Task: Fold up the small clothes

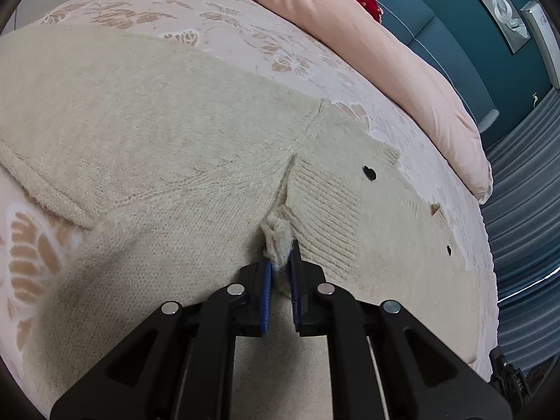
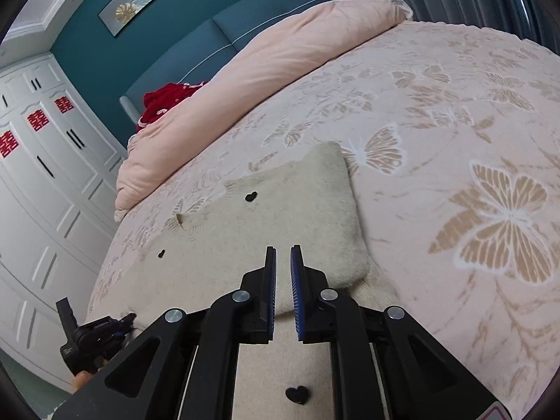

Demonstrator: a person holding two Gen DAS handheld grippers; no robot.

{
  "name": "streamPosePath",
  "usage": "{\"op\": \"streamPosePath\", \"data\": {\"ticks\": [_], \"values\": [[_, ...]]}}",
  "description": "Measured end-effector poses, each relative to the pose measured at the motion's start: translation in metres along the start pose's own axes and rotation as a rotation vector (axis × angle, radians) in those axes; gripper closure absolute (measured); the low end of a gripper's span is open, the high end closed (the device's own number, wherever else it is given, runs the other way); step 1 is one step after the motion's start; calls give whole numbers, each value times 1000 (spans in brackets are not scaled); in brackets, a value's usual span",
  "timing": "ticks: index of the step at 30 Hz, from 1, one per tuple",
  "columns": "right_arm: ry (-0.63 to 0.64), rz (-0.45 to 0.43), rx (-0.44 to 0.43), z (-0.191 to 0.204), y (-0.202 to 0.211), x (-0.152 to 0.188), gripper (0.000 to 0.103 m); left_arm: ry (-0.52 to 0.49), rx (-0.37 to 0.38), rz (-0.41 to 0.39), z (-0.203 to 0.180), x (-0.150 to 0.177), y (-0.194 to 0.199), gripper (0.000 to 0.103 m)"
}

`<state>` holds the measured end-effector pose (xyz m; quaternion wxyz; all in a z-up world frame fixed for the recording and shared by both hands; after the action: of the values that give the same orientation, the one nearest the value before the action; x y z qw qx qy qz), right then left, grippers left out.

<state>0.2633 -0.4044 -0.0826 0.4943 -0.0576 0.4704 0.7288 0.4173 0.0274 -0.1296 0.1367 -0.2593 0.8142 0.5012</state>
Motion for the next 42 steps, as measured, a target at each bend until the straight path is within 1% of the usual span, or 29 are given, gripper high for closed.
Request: {"op": "streamPosePath", "data": {"ticks": [1, 2, 3, 4, 5, 7, 8, 9, 10, 11, 14, 16, 18, 19, 20, 21, 22, 24, 25, 26, 27, 28, 29, 31, 33, 36, 38, 40, 42], "values": [[10, 30, 31, -3, -13, -1, 93, 5, 0, -1, 1, 1, 1, 94], [22, 85, 87, -9, -31, 3, 93, 8, 0, -3, 1, 2, 1, 94], [38, 150, 161, -18, -48, 10, 99, 12, 4, -4, 2, 2, 2, 93], [52, 176, 198, -24, -56, 18, 101, 25, 17, -3, 3, 2, 5, 93], [61, 132, 191, -21, -47, 20, 101, 51, 40, -2, 6, 2, 9, 92], [92, 101, 171, -6, -25, 25, 91, 118, 99, -26, 18, 0, 29, 86], [104, 82, 146, 2, -11, 31, 89, 143, 109, -54, 30, -1, 43, 77], [122, 77, 123, 9, 1, 41, 88, 163, 111, -84, 43, -3, 58, 64], [153, 85, 109, 16, 11, 54, 88, 187, 96, -117, 61, -6, 73, 56], [187, 93, 99, 22, 19, 68, 87, 211, 60, -152, 83, -9, 89, 47], [227, 144, 60, 34, 34, 111, 85, 294, -101, -194, 162, -25, 124, 42], [218, 155, 41, 38, 40, 134, 81, 384, -191, -222, 218, -37, 145, 42], [215, 156, 42, 40, 42, 153, 65, 459, -250, -274, 268, -52, 165, 42], [214, 152, 52, 39, 41, 163, 62, 478, -289, -291, 287, -61, 174, 42], [231, 136, 61, 39, 41, 171, 61, 486, -326, -303, 301, -71, 180, 42], [264, 112, 76, 42, 41, 176, 57, 485, -355, -304, 312, -80, 183, 42], [287, 115, 84, 46, 38, 177, 53, 487, -379, -293, 322, -88, 182, 42], [321, 142, 79, 51, 31, 179, 36, 518, -382, -288, 335, -100, 176, 42], [335, 147, 68, 54, 29, 180, 34, 527, -389, -303, 337, -105, 174, 43], [343, 150, 65, 55, 28, 181, 31, 524, -400, -309, 338, -110, 172, 49], [344, 151, 62, 55, 27, 182, 30, 510, -409, -304, 339, -115, 170, 69], [341, 152, 56, 54, 26, 182, 30, 496, -416, -282, 338, -120, 165, 82], [337, 153, 51, 53, 26, 182, 29, 490, -405, -270, 337, -123, 164, 92], [332, 153, 44, 52, 25, 182, 29, 469, -381, -323, 322, -128, 175, 93], [333, 153, 39, 53, 24, 183, 27, 385, -338, -366, 288, -140, 187, 93], [330, 151, 27, 52, 25, 185, 26, 212, -227, -413, 206, -155, 204, 94], [320, 150, 15, 50, 25, 185, 26, 91, -118, -422, 135, -153, 211, 93], [312, 150, 4, 49, 26, 184, 26, -26, -14, -407, 62, -138, 208, 93], [303, 149, -5, 49, 26, 183, 26, -119, 84, -354, -7, -111, 192, 93]]}}
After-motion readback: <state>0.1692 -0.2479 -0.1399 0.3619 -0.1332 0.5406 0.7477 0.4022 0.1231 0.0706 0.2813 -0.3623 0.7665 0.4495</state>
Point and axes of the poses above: each gripper's, at about its wrist camera, not at the fingertips, and y roughly against the way its jaws point, z to its left, x to its underside, the point moved 3 cm from there along -y, roughly the way its jaws point, and after that the axes turned 5 degrees about -y, right-handed, at the moved point
